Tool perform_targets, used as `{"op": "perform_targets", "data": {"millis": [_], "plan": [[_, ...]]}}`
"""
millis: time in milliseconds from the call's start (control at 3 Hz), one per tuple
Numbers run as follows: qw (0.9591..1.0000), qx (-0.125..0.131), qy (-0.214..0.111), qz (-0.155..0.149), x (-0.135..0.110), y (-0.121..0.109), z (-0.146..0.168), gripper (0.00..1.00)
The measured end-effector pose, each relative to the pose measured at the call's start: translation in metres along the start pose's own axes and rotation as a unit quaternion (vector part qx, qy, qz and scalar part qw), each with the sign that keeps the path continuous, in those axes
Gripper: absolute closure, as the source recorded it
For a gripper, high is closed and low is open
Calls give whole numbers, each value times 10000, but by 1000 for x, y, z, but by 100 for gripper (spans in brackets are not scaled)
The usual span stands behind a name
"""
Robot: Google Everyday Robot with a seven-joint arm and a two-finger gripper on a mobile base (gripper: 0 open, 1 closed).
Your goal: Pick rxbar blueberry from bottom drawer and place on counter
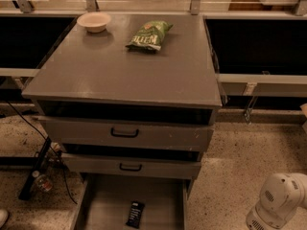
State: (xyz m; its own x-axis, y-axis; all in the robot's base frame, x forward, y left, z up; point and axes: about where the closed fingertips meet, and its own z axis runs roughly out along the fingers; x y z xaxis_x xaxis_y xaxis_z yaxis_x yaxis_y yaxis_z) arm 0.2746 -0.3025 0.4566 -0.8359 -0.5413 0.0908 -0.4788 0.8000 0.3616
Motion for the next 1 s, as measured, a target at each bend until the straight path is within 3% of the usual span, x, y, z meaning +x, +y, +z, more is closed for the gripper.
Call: {"op": "perform_targets", "data": {"millis": [333, 667, 1000], "plan": [[9991, -103, -412, -82, -72, 30, 12, 0], [9992, -25, -377, -126, -70, 26, 14, 0], [9990, 170, -403, -104, -83, 21, 28, 0]]}}
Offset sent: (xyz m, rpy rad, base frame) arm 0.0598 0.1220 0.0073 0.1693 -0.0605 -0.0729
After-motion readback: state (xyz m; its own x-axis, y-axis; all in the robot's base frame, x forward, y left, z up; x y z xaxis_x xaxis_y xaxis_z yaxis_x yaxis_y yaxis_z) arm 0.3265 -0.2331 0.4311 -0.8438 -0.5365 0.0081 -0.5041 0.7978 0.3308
